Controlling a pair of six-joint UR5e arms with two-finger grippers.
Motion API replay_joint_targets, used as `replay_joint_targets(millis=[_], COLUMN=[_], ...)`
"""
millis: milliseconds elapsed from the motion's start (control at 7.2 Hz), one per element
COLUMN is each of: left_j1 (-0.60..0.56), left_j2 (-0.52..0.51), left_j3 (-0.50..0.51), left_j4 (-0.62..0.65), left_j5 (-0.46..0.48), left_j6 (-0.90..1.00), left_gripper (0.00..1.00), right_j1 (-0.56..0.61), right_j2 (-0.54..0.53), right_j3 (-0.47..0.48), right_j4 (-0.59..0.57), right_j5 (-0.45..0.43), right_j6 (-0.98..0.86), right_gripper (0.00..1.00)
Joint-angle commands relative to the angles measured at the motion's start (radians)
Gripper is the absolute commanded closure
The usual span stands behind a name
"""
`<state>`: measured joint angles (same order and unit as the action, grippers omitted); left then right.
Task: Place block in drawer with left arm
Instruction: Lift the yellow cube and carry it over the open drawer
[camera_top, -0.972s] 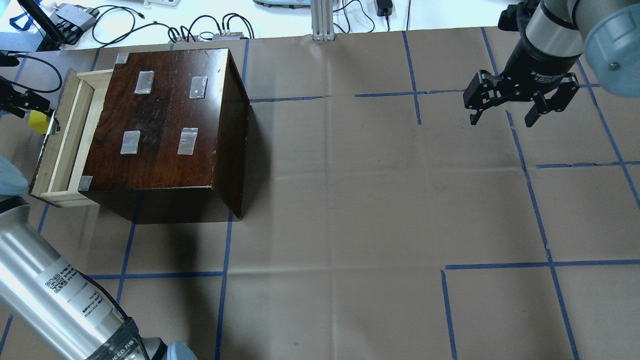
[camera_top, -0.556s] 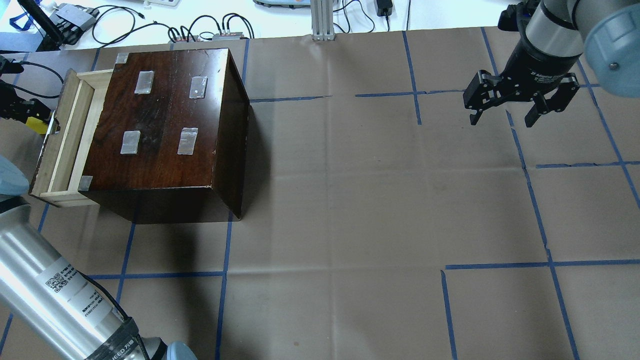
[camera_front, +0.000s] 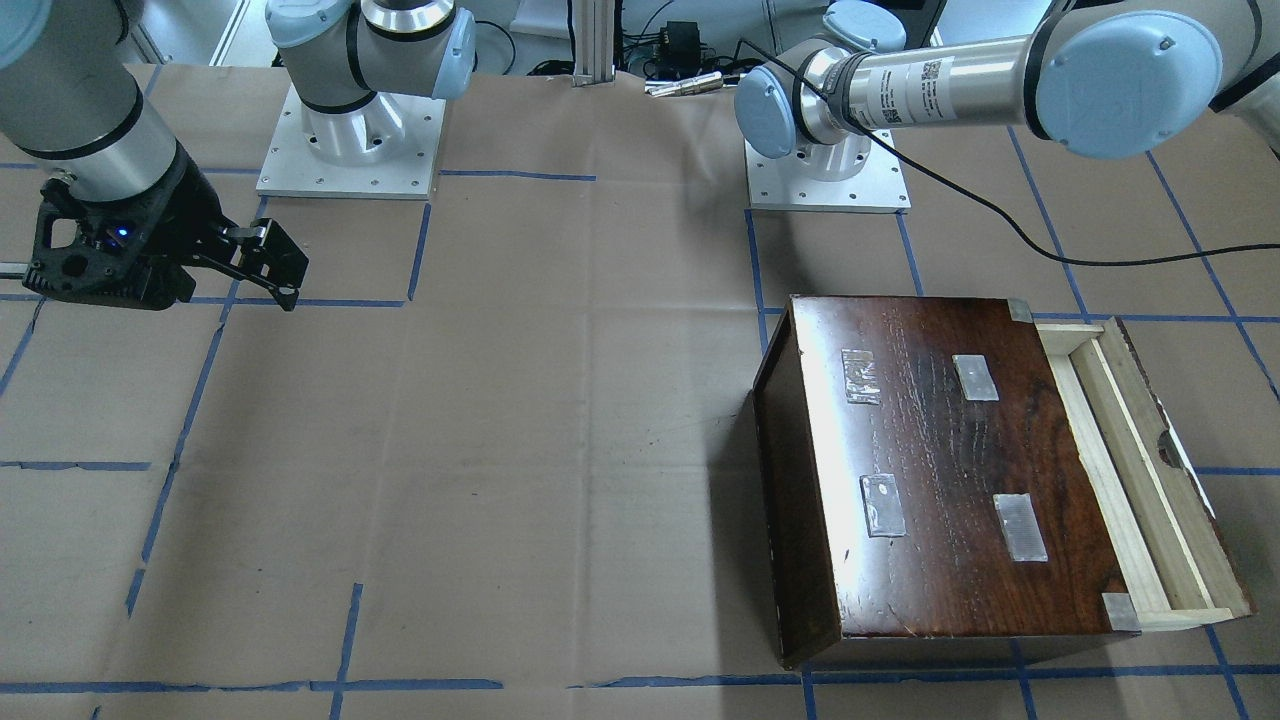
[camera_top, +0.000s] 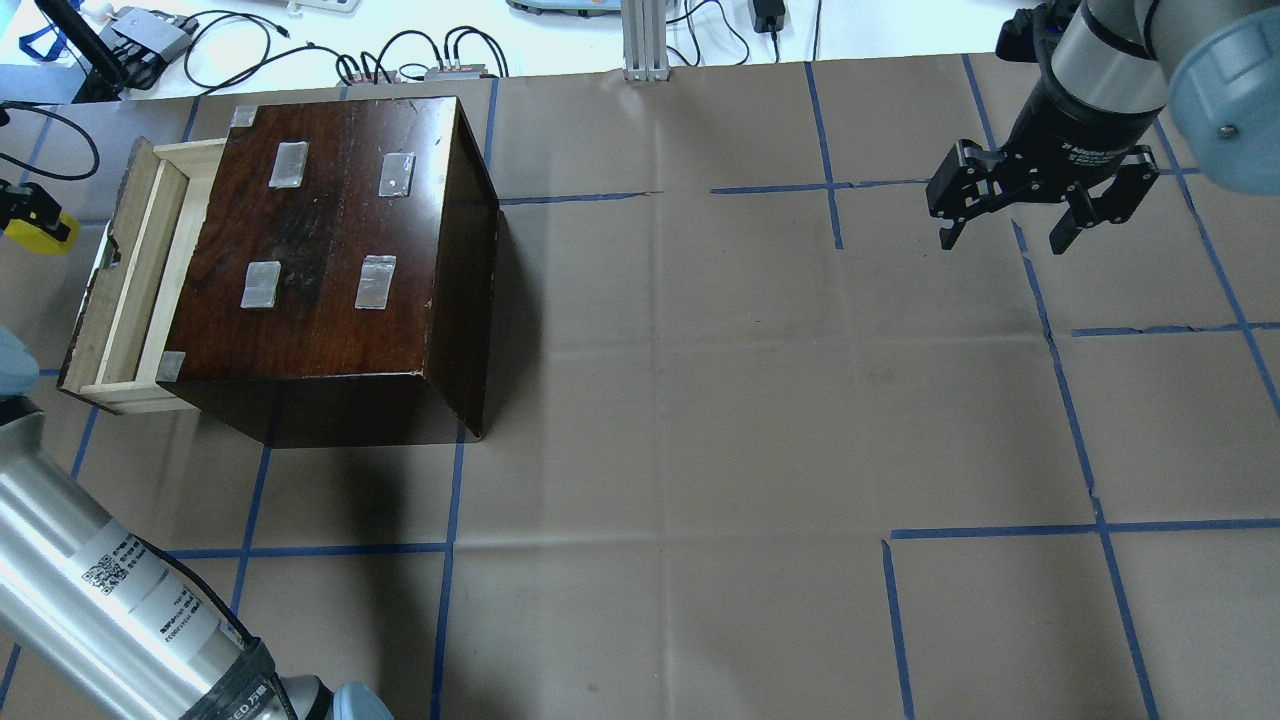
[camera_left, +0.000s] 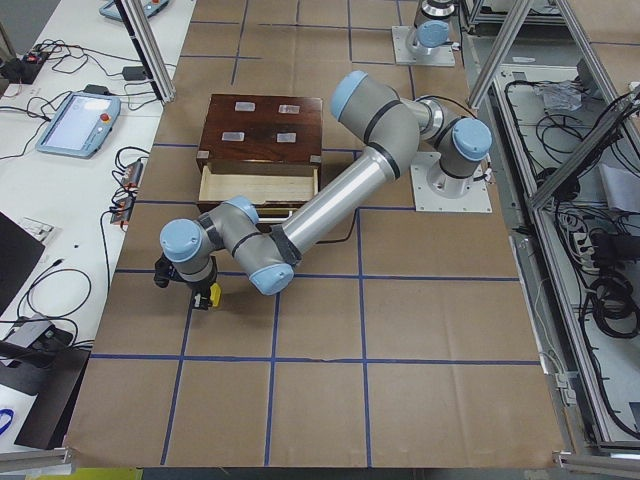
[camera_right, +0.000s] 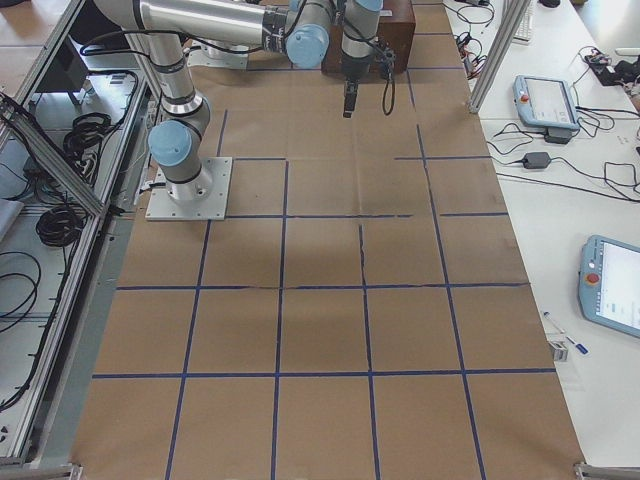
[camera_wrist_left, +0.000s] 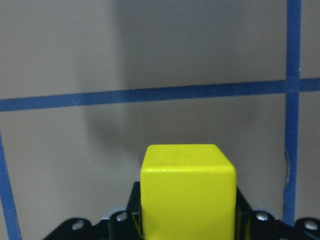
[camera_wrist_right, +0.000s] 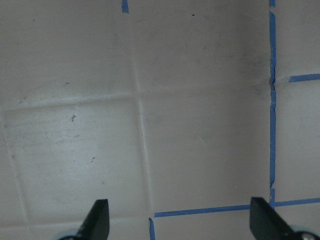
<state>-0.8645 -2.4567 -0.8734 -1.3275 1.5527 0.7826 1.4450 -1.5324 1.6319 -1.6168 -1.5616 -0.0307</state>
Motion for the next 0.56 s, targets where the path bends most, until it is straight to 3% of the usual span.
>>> replay_joint_targets(millis=[0, 278, 417], left_j1=[0.007, 0.007, 0.006], left_j2=[0.128, 0.235, 0.295], left_j3=[-0.015, -0.039, -0.105], left_j4=[-0.138, -0.298, -0.305], left_j5=[0.004, 0.004, 0.004], left_j6=[0.013, 0.009, 0.003], left_gripper=[0.74, 0.75, 0.75], right_j1=[0.000, 0.000, 0.000], right_j2=[0.000, 0.000, 0.000], right_j3=[0.000, 0.000, 0.000], right_j4=[0.000, 0.000, 0.000], right_j5=[0.000, 0.000, 0.000], right_j6=[0.000, 0.000, 0.000], right_gripper=[0.00, 0.00, 0.00])
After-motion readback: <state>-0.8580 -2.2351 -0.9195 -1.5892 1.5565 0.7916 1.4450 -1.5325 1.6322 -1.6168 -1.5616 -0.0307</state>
